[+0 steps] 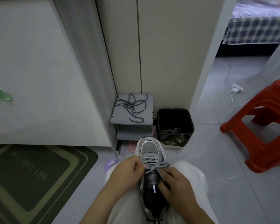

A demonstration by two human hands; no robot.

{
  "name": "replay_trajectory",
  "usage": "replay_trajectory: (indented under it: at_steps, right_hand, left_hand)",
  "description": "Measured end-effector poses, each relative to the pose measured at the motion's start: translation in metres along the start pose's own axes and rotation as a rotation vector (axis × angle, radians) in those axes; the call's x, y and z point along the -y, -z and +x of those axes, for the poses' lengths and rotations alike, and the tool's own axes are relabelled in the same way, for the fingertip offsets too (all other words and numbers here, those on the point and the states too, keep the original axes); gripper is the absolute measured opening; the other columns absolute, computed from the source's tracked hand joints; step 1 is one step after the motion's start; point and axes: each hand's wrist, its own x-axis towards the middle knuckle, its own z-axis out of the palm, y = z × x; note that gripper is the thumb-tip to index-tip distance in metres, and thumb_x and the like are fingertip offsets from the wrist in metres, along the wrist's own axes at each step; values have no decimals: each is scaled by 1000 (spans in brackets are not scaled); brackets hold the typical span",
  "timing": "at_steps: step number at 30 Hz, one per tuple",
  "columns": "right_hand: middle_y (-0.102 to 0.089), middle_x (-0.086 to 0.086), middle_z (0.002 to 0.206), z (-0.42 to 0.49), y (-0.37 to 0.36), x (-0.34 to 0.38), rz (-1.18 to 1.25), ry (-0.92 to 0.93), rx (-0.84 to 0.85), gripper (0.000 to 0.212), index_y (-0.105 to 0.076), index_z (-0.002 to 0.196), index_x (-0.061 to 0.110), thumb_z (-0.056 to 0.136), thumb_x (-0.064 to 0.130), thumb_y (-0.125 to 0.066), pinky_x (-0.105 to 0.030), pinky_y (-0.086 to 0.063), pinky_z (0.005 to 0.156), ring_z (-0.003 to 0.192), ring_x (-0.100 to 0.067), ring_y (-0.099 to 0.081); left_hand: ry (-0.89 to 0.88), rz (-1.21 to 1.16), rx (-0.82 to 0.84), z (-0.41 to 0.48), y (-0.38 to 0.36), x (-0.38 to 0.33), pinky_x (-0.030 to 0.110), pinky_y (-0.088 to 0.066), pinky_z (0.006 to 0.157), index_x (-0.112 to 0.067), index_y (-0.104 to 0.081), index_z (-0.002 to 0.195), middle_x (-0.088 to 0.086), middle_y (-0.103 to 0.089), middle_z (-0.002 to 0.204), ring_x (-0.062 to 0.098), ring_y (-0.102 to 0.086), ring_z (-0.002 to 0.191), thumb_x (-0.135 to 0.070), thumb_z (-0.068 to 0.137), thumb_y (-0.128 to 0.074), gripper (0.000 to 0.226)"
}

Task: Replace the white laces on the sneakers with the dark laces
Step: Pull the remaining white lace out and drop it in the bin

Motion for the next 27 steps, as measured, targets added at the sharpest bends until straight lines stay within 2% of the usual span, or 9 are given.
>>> replay_trajectory:
  at_steps: [3, 6, 11, 14, 16, 20, 21, 25, 27]
  right_hand:
    - [-59, 6, 85, 0, -2, -1, 11, -25, -16, 33, -71, 103, 16, 79, 33, -54, -13, -42, 63, 71, -8, -56]
    - [-61, 5, 79, 1, -5, 3, -64, -70, -54, 36, -72, 99, 18, 80, 41, -51, -14, -40, 56, 65, -9, -57]
    - [-60, 6, 65, 8, -7, 5, -76, -94, -161, 33, -73, 83, 23, 85, 44, -48, -21, -41, 48, 55, -11, -56]
    - [-58, 5, 62, 7, -7, 3, -48, -64, -193, 32, -73, 82, 21, 87, 39, -47, -23, -40, 46, 52, -12, -54]
    - [-58, 5, 62, 7, -8, 3, -38, -57, -195, 31, -72, 80, 20, 87, 36, -48, -21, -39, 46, 51, -11, -52]
    - [-57, 4, 61, 7, -8, 3, -33, -42, -199, 28, -70, 79, 20, 88, 35, -48, -23, -40, 44, 50, -12, -52]
    - [-57, 4, 62, 7, -7, 3, -28, -35, -200, 28, -70, 79, 21, 88, 35, -48, -24, -40, 44, 50, -12, -52]
    - [-58, 5, 64, 5, -7, 3, -36, -22, -201, 28, -71, 82, 20, 88, 36, -49, -22, -40, 44, 51, -11, -53]
    - [-58, 5, 64, 5, -8, 2, -51, -26, -205, 29, -72, 83, 19, 87, 36, -48, -22, -39, 44, 52, -11, -54]
  left_hand:
    - [-7, -122, -3, 0, 0, 1, 19, -31, 54, -29, -46, 59, -12, -46, 50, 2, -41, 49, -32, 85, -64, 31]
    - [9, -272, -43, -9, -12, 4, 17, -38, 58, -28, -55, 63, -16, -52, 54, -1, -47, 53, -23, 83, -68, 24]
    - [-21, -276, -159, -16, -21, 15, 17, -42, 62, -32, -57, 69, -8, -58, 73, 6, -53, 64, -22, 81, -71, 20]
    - [-48, -159, -174, -18, -25, 16, 13, -36, 60, -30, -55, 69, -10, -55, 69, 4, -51, 65, -23, 83, -68, 20]
    - [-42, -171, -227, -17, -27, 15, 16, -38, 61, -26, -57, 68, -10, -55, 65, 3, -52, 65, -24, 86, -65, 19]
    - [74, -497, -304, -11, -23, 10, 28, -47, 66, -18, -61, 73, -8, -68, 69, 3, -63, 66, -15, 92, -57, 20]
    - [80, -539, -312, -10, -20, 9, 29, -47, 64, -18, -60, 72, -9, -68, 67, 4, -62, 64, -16, 93, -55, 21]
    - [29, -389, -317, -5, -7, 17, 35, -46, 60, -29, -60, 75, -3, -58, 63, 12, -52, 57, -61, 76, -44, 36]
    - [44, -401, -256, -5, -5, 15, 27, -45, 62, -31, -61, 76, -3, -59, 66, 8, -51, 58, -63, 72, -48, 34]
